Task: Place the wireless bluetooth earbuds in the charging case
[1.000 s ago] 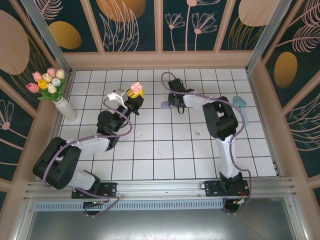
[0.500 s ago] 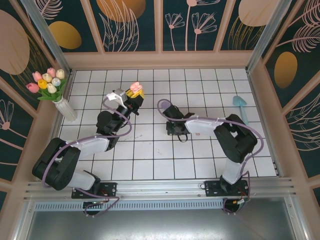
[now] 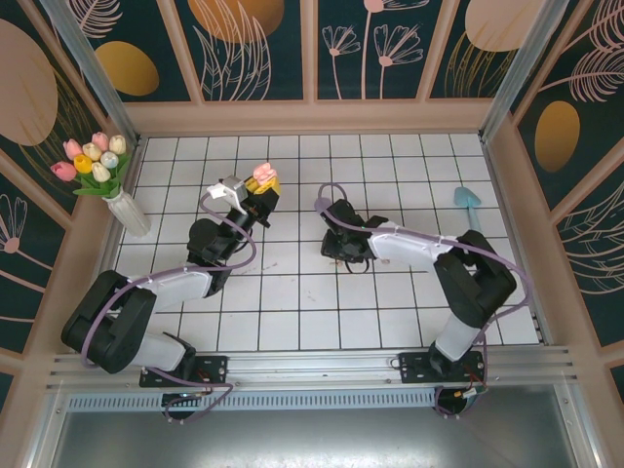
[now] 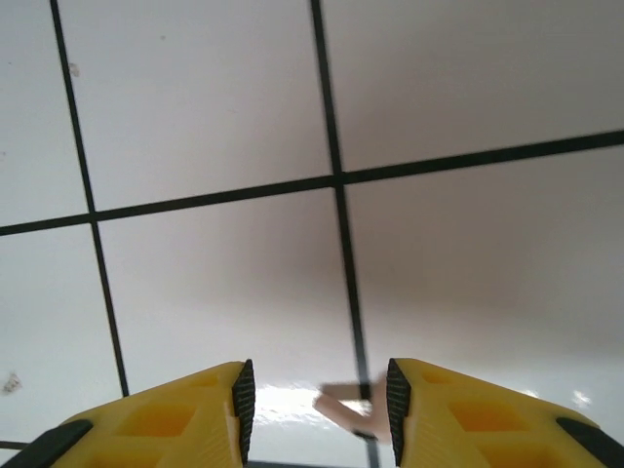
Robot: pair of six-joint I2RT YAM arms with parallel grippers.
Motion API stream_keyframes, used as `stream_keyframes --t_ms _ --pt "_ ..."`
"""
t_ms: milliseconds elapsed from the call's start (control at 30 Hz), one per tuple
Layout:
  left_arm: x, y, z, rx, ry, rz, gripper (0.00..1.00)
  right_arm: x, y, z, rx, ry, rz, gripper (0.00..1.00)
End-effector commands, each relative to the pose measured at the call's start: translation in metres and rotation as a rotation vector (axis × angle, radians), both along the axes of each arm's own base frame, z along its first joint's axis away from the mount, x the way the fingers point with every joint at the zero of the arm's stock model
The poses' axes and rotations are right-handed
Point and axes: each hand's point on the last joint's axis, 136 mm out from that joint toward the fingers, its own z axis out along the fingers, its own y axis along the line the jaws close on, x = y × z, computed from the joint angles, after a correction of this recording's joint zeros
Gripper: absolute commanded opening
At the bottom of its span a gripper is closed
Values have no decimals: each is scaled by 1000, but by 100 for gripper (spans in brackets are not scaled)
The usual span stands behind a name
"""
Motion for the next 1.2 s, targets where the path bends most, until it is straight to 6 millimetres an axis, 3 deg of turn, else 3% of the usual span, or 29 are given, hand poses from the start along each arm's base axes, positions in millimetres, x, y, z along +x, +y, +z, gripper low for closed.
stream_keyframes --t_ms 0,367,567,933,1167 --pt "-4 2 14 -14 -48 10 0 0 16 -5 28 24 25 42" --pt "-6 3 17 -19 -54 10 0 -21 23 -22 18 82 73 39" --pt "-6 3 19 -25 -54 6 0 -37 19 -12 13 87 122 35" --pt "-7 4 19 -21 -51 10 0 -50 6 32 57 37 121 37" --pt "-5 3 20 -24 -51 7 0 -68 12 18 55 84 152 37"
